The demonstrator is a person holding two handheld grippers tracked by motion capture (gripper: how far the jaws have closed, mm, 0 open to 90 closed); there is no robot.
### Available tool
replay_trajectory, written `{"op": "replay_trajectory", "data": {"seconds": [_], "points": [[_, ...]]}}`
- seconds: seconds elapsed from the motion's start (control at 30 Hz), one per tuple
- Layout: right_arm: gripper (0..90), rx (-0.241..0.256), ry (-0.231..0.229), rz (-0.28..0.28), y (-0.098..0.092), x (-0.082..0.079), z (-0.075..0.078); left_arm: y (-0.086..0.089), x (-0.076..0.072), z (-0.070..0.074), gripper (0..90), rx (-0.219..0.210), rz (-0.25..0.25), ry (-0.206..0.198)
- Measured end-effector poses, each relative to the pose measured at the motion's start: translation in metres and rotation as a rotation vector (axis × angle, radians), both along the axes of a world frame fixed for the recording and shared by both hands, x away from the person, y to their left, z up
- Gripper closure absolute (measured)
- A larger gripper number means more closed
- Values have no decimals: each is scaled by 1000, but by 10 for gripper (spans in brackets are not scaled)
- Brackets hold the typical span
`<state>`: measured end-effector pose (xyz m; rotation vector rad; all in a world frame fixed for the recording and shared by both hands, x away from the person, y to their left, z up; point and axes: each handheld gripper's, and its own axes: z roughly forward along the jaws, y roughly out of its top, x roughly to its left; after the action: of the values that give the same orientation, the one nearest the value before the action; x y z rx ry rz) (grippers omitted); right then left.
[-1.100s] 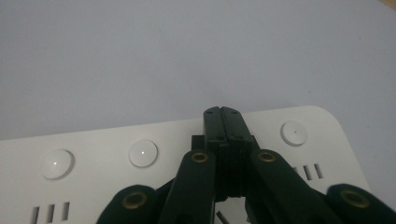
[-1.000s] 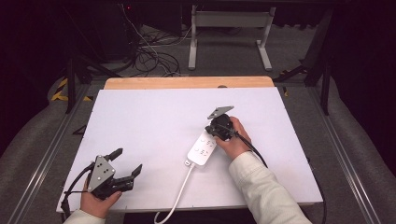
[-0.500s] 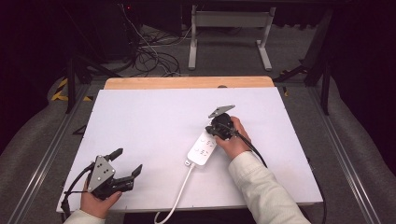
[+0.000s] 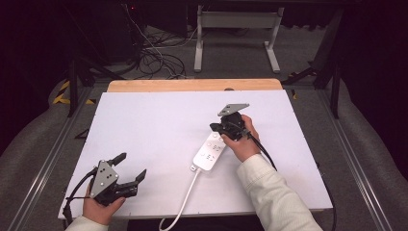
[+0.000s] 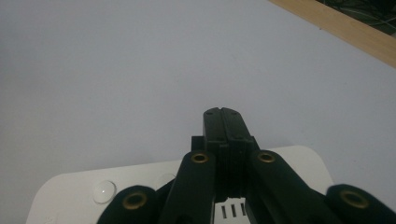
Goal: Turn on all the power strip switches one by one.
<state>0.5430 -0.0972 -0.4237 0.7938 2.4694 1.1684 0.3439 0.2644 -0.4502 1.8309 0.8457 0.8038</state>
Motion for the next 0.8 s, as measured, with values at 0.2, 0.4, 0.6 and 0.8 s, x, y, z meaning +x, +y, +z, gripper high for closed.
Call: {"op": "replay_trajectory", "data": {"seconds": [0.2,0.4,0.6,0.8], "points": [[900,4,1,-4,-2,1,1,0,0,0,181,4,1,0],[900,-2,-6,-8,-2,4,5,1,1,0,181,9,1,-1],[900,-19,-28,-31,-7,10,15,1,0,0,182,7,3,1],[900,-36,-17,-59,-13,21,19,1,1,0,181,3,2,4]]}}
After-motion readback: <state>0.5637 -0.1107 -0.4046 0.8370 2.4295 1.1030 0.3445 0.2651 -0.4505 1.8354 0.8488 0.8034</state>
